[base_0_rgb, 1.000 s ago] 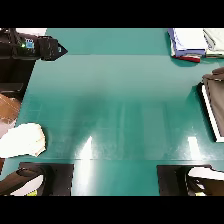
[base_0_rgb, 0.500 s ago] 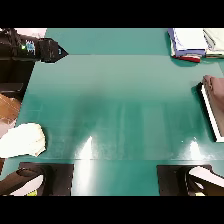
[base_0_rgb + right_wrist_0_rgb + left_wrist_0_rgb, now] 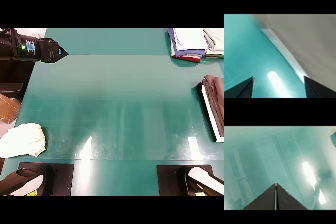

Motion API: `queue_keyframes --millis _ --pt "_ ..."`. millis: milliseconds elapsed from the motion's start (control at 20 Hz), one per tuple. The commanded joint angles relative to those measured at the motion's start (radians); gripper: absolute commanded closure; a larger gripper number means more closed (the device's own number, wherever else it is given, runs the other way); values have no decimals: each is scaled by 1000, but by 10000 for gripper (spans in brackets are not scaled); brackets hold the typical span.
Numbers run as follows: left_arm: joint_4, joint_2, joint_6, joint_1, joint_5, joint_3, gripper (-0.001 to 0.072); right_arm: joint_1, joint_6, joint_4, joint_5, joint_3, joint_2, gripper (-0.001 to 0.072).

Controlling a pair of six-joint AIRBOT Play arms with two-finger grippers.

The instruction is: Fold the shirts.

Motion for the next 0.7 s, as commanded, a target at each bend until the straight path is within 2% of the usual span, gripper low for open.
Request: queue_keyframes --millis 0,100,150,250,300,350,650 --pt "-1 1 -1 0 -5 0 676 272 1 116 -23 52 13 15" --pt "0 1 -1 0 -5 0 676 443 0 112 -38 63 13 22" --pt "-1 1 -1 0 -5 0 675 517 0 111 -54 62 13 101" --pt "-1 1 -1 0 -5 0 676 651 0 111 -86 62 13 374" --pt "-1 1 -1 0 -5 0 676 708 0 111 -101 62 13 587" --pt "-1 1 -1 0 -5 0 676 751 0 111 -108 62 13 696" --pt "0 1 -1 0 -4 0 676 850 0 112 -117 62 13 695"
